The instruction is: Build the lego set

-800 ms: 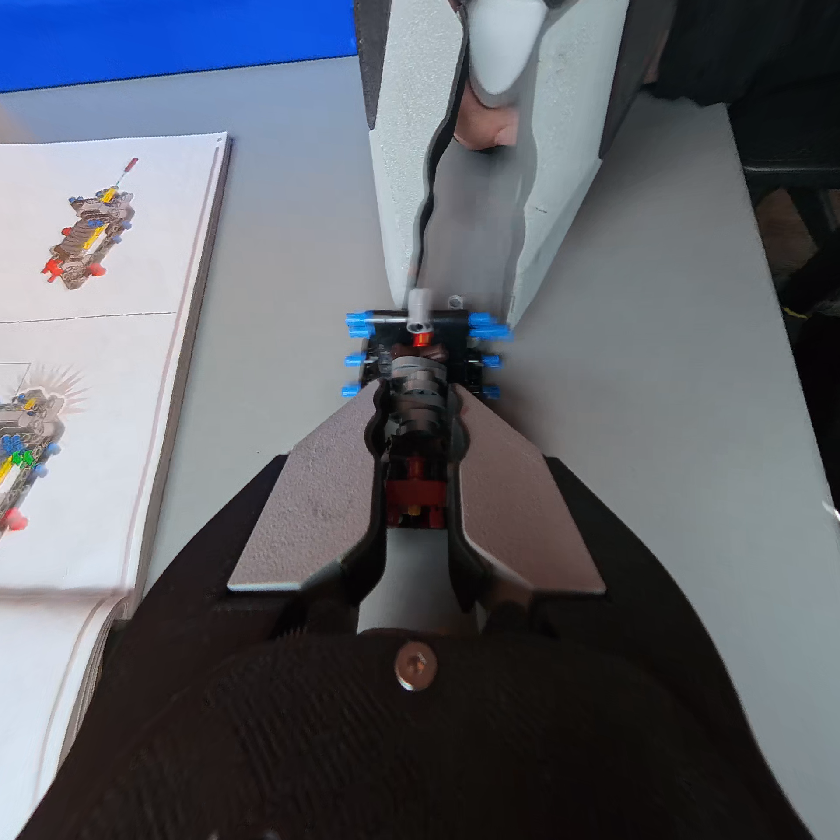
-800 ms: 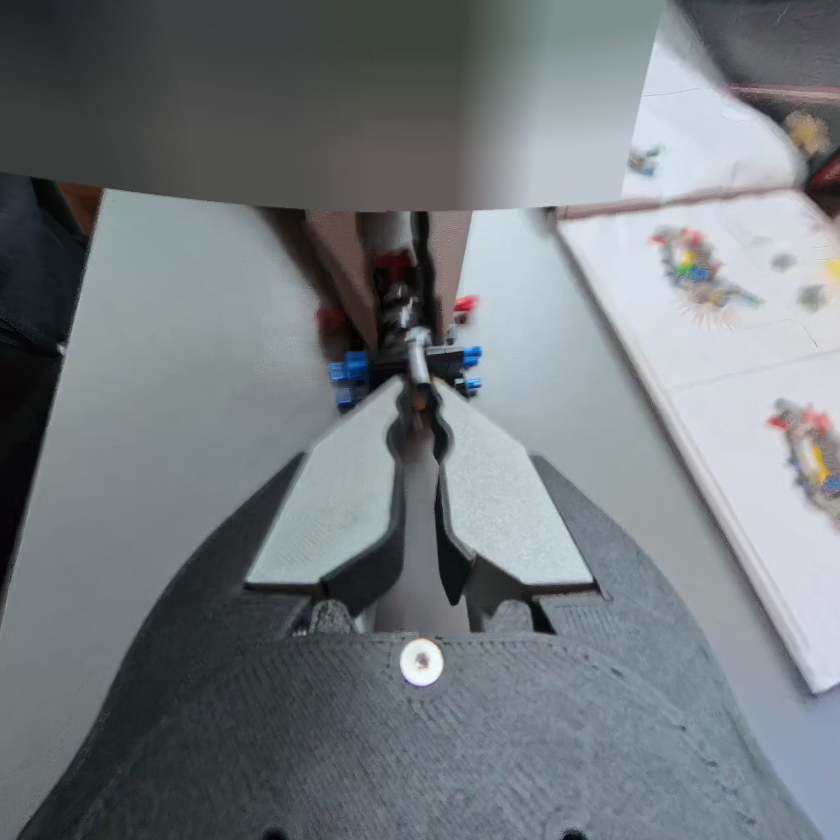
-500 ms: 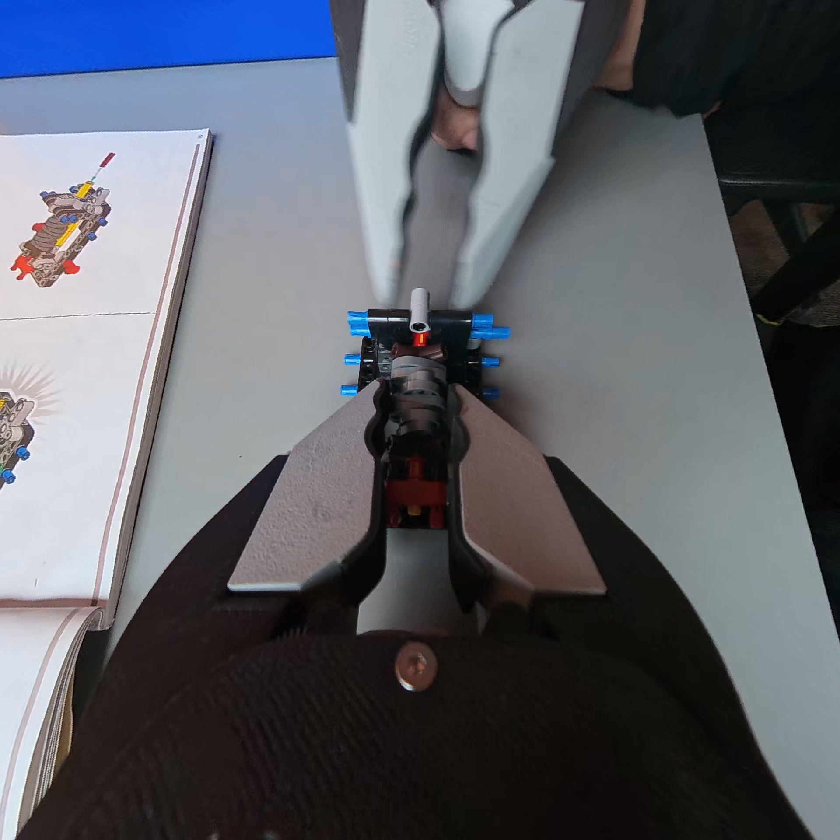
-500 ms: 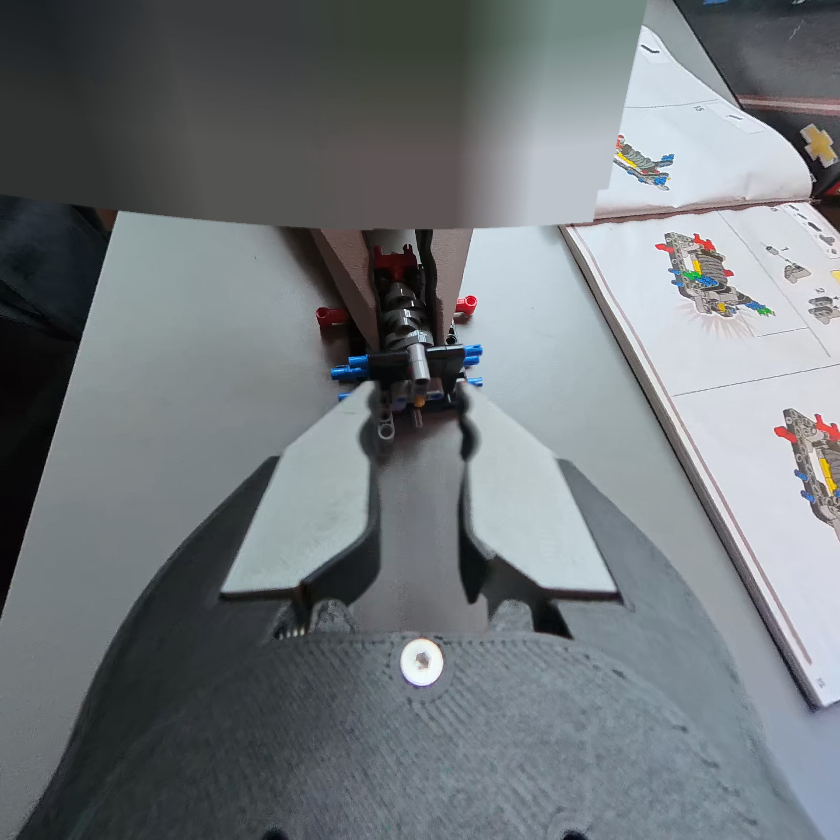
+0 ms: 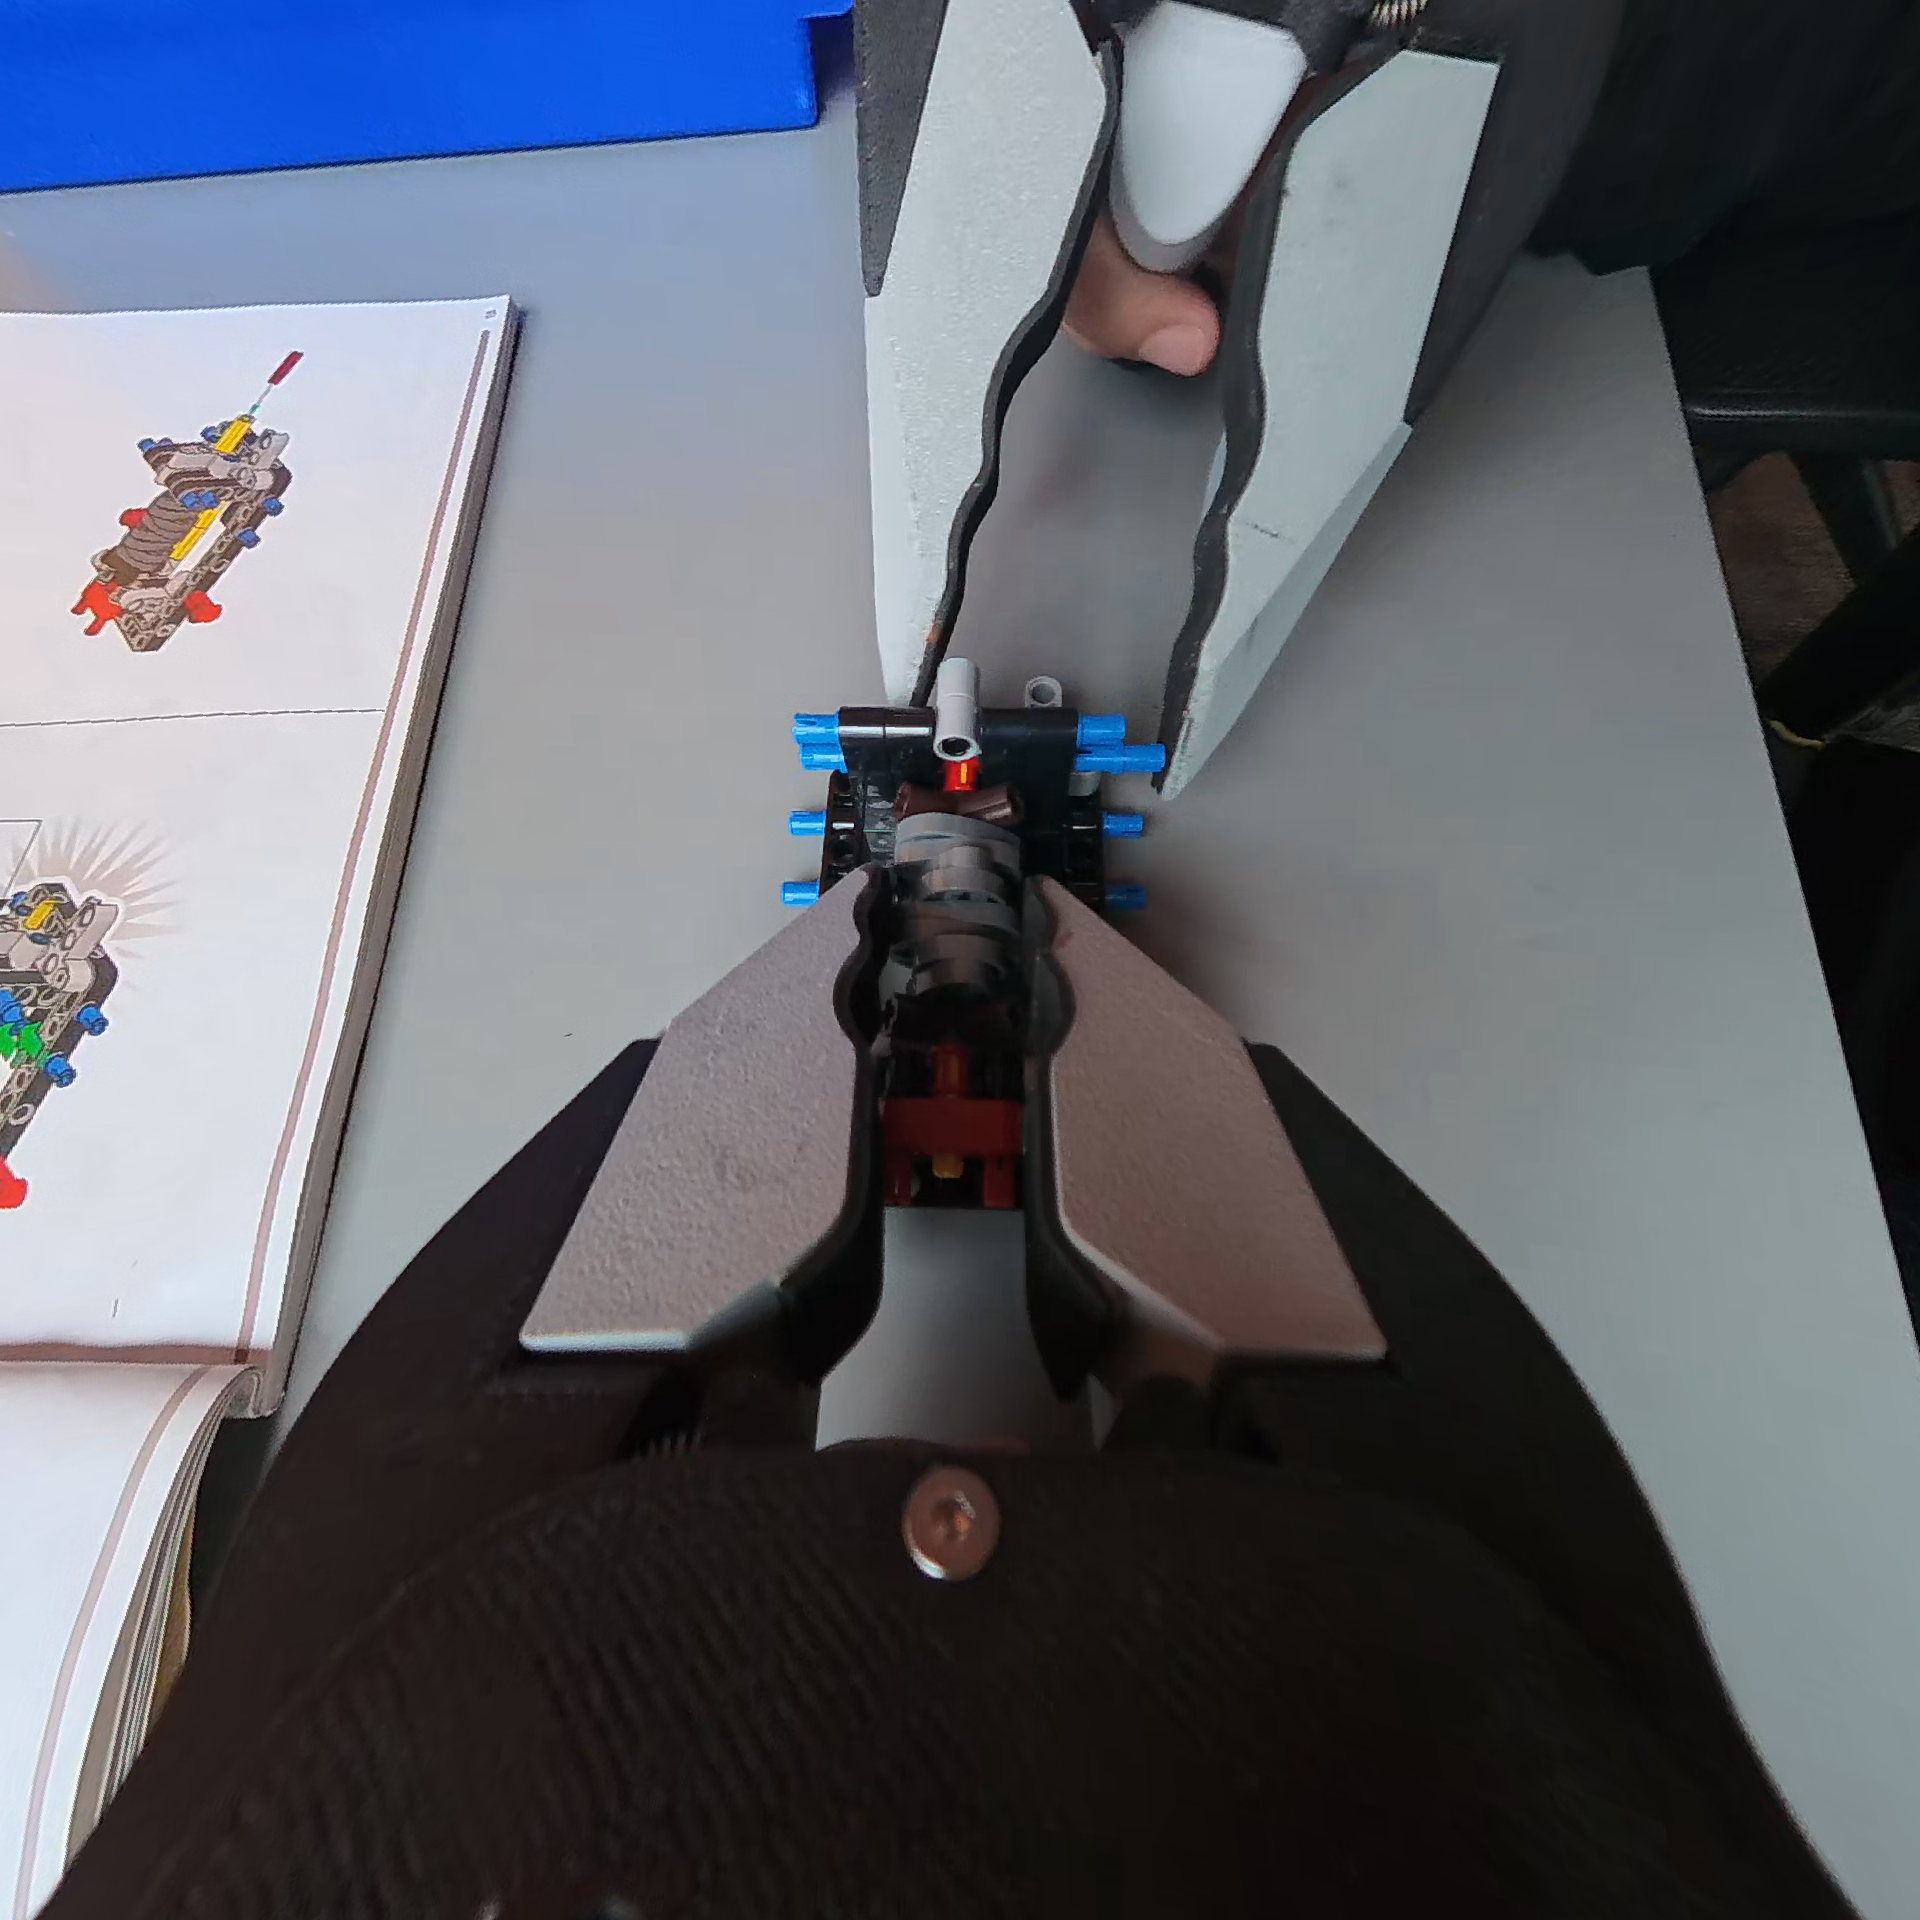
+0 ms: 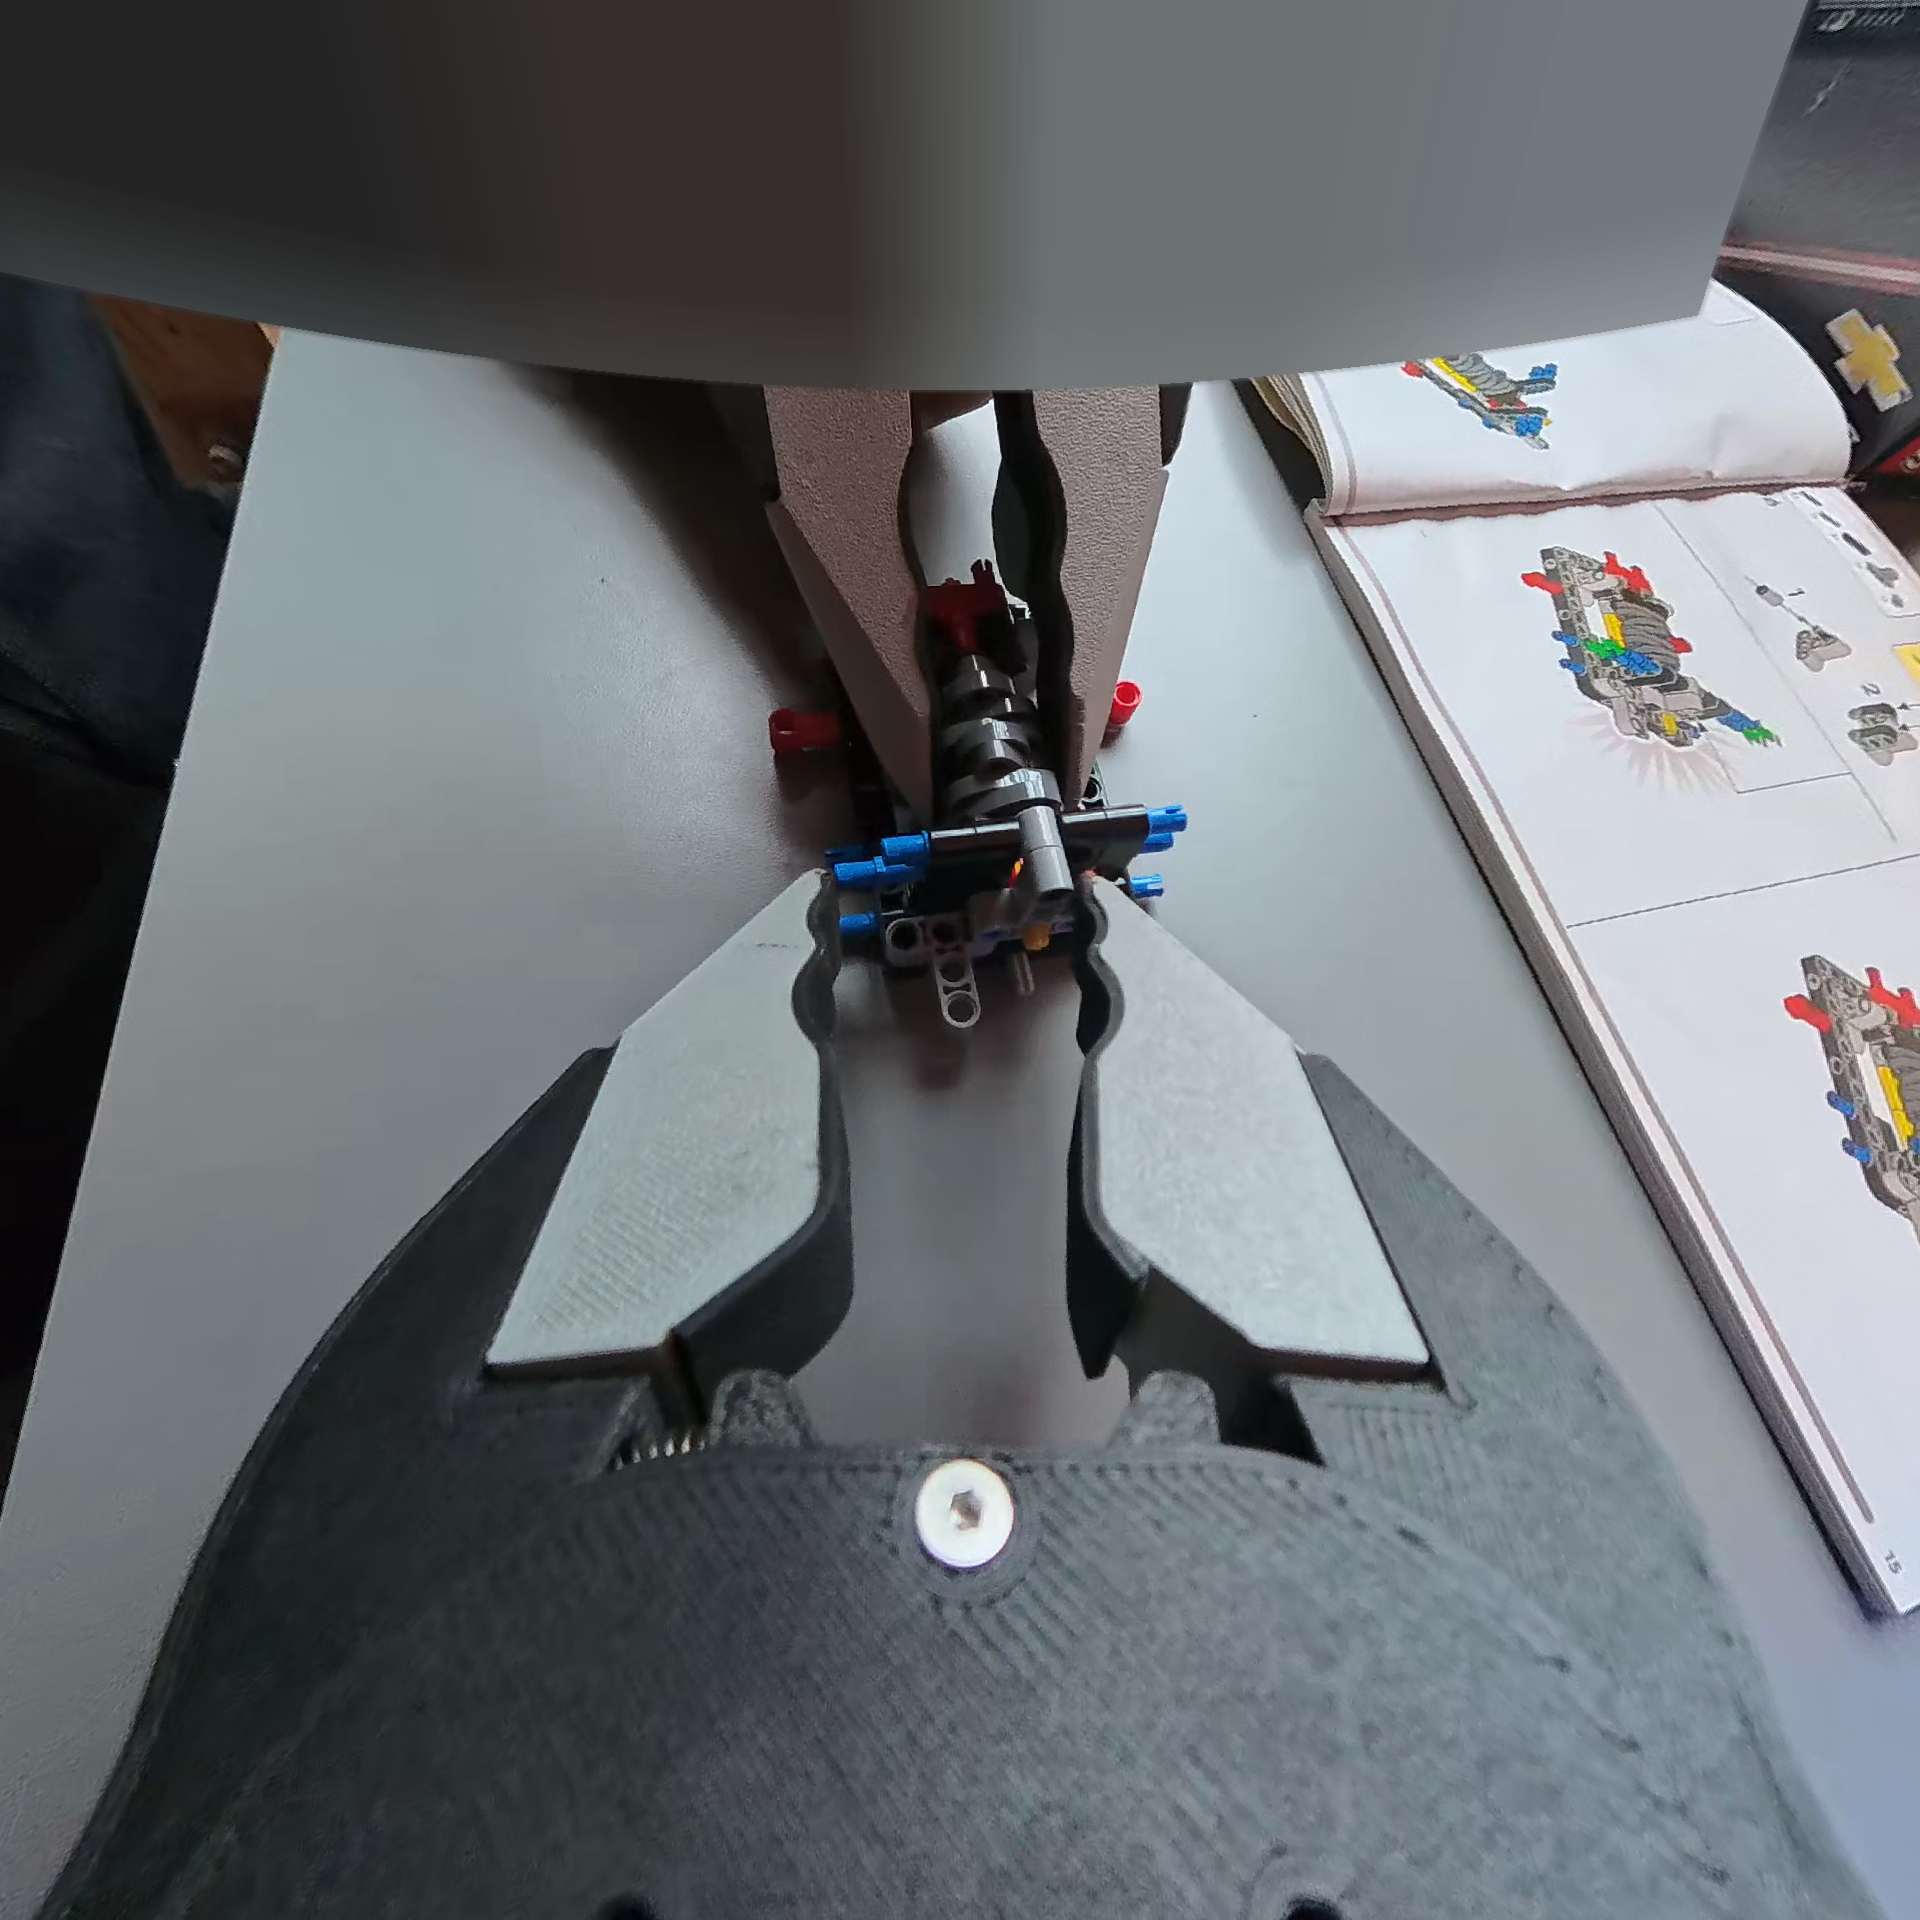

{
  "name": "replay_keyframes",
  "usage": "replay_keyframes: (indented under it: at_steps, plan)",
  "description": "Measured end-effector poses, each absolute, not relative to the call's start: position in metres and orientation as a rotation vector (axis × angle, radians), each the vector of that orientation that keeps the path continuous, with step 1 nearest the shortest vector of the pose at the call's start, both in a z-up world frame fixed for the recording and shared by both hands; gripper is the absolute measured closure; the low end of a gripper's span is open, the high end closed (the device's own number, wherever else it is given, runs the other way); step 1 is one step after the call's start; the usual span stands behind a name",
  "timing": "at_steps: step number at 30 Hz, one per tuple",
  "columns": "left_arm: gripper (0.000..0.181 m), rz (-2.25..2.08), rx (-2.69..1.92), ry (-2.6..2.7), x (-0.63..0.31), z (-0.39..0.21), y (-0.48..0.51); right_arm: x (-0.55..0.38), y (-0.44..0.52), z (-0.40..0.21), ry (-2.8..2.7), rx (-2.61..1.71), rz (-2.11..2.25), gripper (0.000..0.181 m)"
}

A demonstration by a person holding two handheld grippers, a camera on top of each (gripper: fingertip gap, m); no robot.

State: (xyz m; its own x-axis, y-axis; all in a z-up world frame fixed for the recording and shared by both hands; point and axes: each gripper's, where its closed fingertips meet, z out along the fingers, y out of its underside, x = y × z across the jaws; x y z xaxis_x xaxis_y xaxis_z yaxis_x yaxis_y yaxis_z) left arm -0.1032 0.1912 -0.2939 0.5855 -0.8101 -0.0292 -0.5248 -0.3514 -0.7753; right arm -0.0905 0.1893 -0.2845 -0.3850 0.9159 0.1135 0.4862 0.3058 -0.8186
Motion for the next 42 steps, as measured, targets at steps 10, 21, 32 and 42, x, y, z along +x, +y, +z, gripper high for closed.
replay_keyframes:
  at_steps: [10, 21, 32, 42]
  plan:
    - [0.158, -0.432, -2.036, 1.051, -0.104, -0.294, 0.192, -0.092, 0.189, -0.284, -1.996, -1.238, 0.959, 0.141]
    - [0.158, -0.402, -2.035, 1.042, -0.104, -0.294, 0.193, -0.094, 0.194, -0.284, -1.998, -1.227, 0.942, 0.151]
    - [0.158, -0.441, -2.046, 1.028, -0.105, -0.294, 0.193, -0.095, 0.192, -0.283, -1.982, -1.237, 0.963, 0.149]
    - [0.158, -0.491, -2.015, 1.105, -0.112, -0.294, 0.188, -0.086, 0.205, -0.276, -1.995, -1.255, 1.133, 0.137]
